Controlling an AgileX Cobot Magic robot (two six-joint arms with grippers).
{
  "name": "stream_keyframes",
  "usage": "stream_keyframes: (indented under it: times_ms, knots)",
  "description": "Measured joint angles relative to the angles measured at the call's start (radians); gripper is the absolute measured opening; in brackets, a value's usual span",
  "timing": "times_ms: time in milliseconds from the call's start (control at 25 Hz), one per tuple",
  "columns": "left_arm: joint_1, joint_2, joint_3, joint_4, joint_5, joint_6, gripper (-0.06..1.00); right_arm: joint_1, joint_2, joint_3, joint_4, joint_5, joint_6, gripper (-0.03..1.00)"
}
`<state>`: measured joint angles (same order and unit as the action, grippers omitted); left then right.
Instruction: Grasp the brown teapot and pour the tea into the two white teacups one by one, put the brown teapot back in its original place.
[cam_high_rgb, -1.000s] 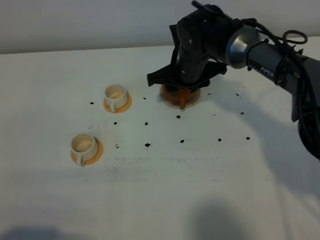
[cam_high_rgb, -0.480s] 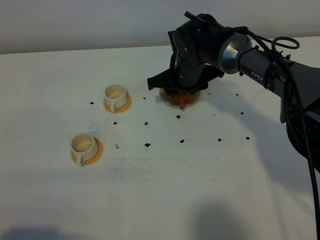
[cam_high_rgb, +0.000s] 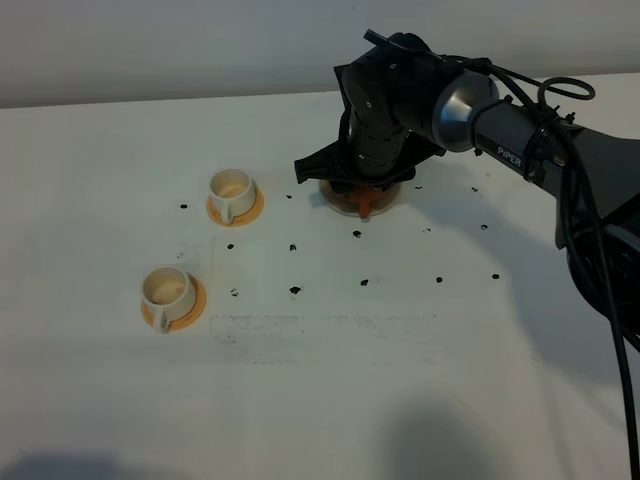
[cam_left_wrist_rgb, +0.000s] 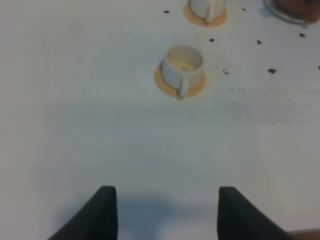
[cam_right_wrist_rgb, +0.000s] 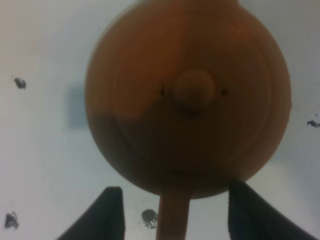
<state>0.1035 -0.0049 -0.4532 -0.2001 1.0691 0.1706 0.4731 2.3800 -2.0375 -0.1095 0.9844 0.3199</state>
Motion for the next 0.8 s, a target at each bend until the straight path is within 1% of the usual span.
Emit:
stream_keyframes:
  times_ms: [800]
  knots:
    - [0.000,0.000,0.000,0.000,0.000,0.000,0.44,0.000,0.005,-0.003,-0.012,0.001,0.001,0.47]
